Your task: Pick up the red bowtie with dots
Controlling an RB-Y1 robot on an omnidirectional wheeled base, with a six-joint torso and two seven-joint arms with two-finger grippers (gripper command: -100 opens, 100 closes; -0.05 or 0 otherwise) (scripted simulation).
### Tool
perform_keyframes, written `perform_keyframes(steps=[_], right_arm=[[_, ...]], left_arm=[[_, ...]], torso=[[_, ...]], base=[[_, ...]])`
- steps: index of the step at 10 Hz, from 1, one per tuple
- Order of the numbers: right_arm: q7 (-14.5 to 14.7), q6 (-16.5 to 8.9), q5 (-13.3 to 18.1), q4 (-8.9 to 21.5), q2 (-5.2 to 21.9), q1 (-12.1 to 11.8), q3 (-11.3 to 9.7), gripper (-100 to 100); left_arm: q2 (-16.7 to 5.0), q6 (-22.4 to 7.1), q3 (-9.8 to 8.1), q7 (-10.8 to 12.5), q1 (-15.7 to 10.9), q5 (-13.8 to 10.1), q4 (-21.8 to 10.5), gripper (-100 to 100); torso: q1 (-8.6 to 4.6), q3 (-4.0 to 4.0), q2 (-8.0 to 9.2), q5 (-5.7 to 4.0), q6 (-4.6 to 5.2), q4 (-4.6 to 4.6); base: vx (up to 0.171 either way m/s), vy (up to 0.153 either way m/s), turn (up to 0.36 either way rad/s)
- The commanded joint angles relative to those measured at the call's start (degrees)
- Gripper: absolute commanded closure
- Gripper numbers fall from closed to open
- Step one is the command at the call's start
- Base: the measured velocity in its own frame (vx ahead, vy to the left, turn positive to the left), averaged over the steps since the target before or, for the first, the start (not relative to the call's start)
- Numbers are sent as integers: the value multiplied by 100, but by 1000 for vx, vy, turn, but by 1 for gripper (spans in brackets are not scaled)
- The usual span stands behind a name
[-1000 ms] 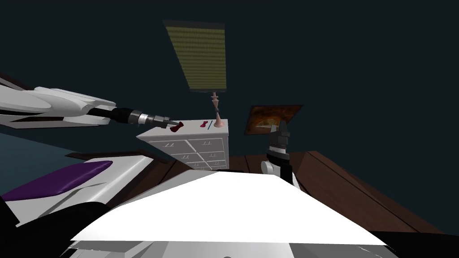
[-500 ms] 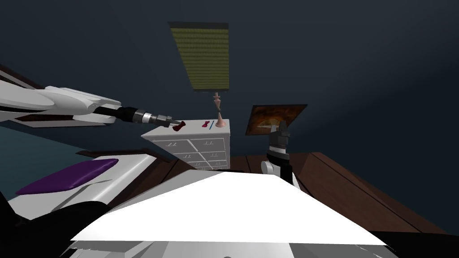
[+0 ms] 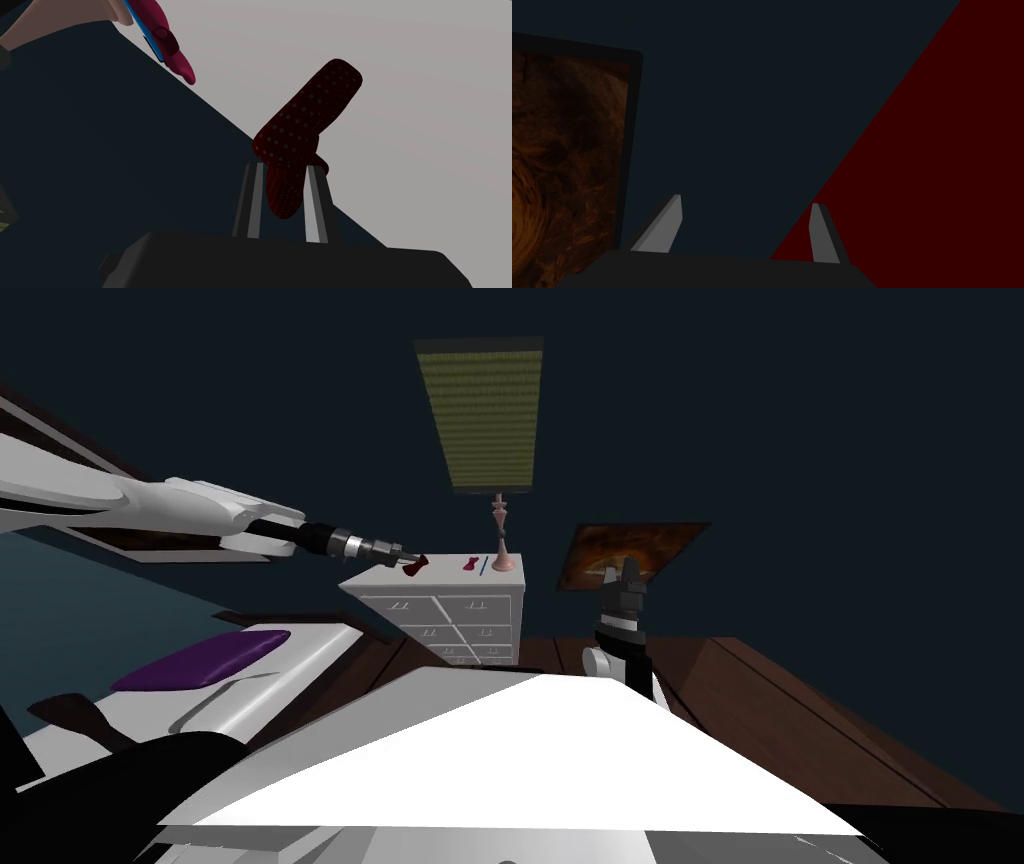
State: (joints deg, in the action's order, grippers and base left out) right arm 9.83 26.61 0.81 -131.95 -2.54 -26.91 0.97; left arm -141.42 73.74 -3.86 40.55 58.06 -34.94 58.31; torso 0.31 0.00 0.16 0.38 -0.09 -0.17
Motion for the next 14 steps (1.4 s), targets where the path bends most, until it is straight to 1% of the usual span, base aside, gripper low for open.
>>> perform_keyframes(steps=[1,2,3,4,5,6,7,8,9,10,11,13,14], right_arm=[[0,0,0,0,0,0,0,0],[0,0,0,0,0,1,0,0],[0,0,0,0,0,0,0,0],[0,0,0,0,0,1,-1,0],[0,0,0,0,0,0,0,0],[0,0,0,0,0,1,-1,0],[0,0,0,0,0,0,0,0],[0,0,0,0,0,0,0,0],[0,0,0,0,0,1,-1,0],[0,0,0,0,0,0,0,0],[0,0,0,0,-1,1,-1,0],[0,0,0,0,-1,1,-1,0],[0,0,0,0,-1,1,-1,0]], left_arm=[[-142,-39,12,19,-43,-98,169,100],[-332,-226,110,-19,-267,-206,396,100],[-332,-226,110,-19,-267,-206,487,100],[-522,-413,209,-56,-491,-313,742,100],[-522,-413,209,-56,-491,-313,805,100],[-712,-600,307,-93,-715,-421,1070,100],[-902,-788,405,-130,-895,-528,1253,100],[-902,-788,405,-130,-939,-528,1436,100],[-1092,-975,504,-167,-1163,-636,1648,100],[-1092,-975,504,-167,-1163,-636,1760,100],[-1282,-1162,602,-204,-1387,-743,1921,100],[-1282,-1162,602,-204,-1387,-743,2078,100],[-1286,-1153,573,-197,-1345,-752,1998,100]], torso=[[0,0,0,0,0,0],[0,-2,-1,3,3,-3],[-3,-1,0,1,0,-1],[-5,-1,2,4,-1,-3],[-3,2,4,2,-3,0],[-8,0,3,3,1,-2],[-11,-1,0,0,1,-2],[2,-1,-2,1,-4,0],[2,-3,-1,5,-1,-4],[2,0,2,3,-4,-1],[-3,0,3,5,-2,-3],[-4,1,4,3,-3,-2],[-17,-1,3,1,-1,-4]], base=[[-1,86,40],[-2,80,88],[-2,64,57],[-10,69,128],[-3,57,54],[2,62,101],[15,101,144],[15,88,62],[-3,84,118],[-1,62,52],[-3,78,101],[3,45,29],[0,0,0]])
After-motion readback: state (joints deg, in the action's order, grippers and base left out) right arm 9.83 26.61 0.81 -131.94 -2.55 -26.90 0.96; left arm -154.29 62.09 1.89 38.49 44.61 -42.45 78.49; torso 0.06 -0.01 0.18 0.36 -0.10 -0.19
